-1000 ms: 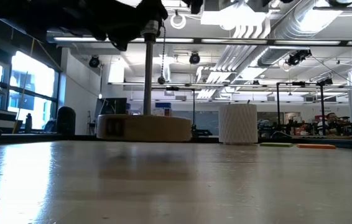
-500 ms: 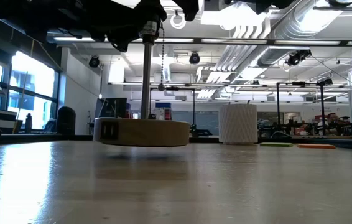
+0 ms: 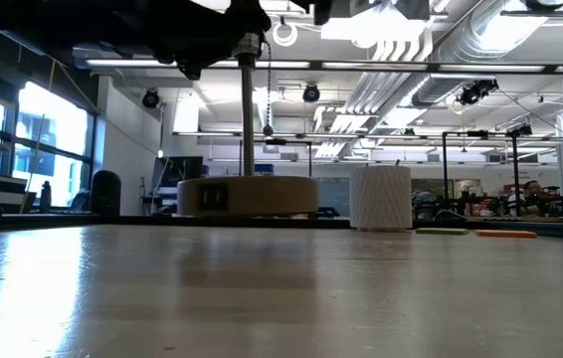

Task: Screw lightbulb
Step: Insert the light bulb into the lamp

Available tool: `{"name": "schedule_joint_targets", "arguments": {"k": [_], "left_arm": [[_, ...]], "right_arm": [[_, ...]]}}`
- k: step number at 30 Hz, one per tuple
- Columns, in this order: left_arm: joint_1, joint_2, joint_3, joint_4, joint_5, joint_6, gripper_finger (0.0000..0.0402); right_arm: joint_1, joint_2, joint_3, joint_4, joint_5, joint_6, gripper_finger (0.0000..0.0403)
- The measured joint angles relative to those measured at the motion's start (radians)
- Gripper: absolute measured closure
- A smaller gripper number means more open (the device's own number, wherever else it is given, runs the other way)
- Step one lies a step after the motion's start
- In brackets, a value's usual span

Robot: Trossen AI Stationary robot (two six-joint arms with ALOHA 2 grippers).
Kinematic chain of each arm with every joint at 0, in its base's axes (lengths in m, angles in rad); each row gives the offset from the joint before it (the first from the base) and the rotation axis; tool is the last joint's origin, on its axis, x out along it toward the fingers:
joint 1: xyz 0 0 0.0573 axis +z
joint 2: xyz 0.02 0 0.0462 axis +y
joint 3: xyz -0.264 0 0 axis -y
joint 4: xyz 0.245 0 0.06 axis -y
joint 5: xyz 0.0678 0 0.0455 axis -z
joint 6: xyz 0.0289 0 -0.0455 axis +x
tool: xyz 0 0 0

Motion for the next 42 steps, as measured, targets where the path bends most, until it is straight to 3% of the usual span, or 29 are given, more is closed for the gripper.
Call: {"name": "schedule_joint_targets", "arguments": {"k": [5, 7, 21, 27, 35, 42], "left_arm": [[-0.006, 0.0, 0.0, 0.003, -0.132, -0.015, 0.0243], [-0.011, 0.0, 0.0, 0.002, -0.16, -0.011, 0.0243], [-0.02, 0.0, 0.0, -0.006, -0.152, -0.006, 0.0243], [-0.019, 0.003, 0.0, -0.007, -0.147, -0.008, 0.0243], [-0.018, 0.003, 0.0, -0.006, -0.148, -0.015, 0.0243], [-0.018, 0.003, 0.0, -0.016, -0.147, -0.009, 0.0243]], "right_arm": [[0.049, 0.0, 0.0, 0.008, 0.217, -0.03, 0.0126], [0.059, 0.0, 0.0, 0.005, 0.252, -0.026, 0.0126], [0.014, 0.0, 0.0, 0.009, 0.04, 0.013, 0.0114], [-0.003, 0.0, 0.0, 0.004, 0.003, 0.036, 0.0096], [-0.012, -0.026, -0.002, 0.003, -0.001, -0.002, 0.0095], [-0.012, -0.1, -0.002, 0.005, 0.101, -0.059, 0.0095]]}}
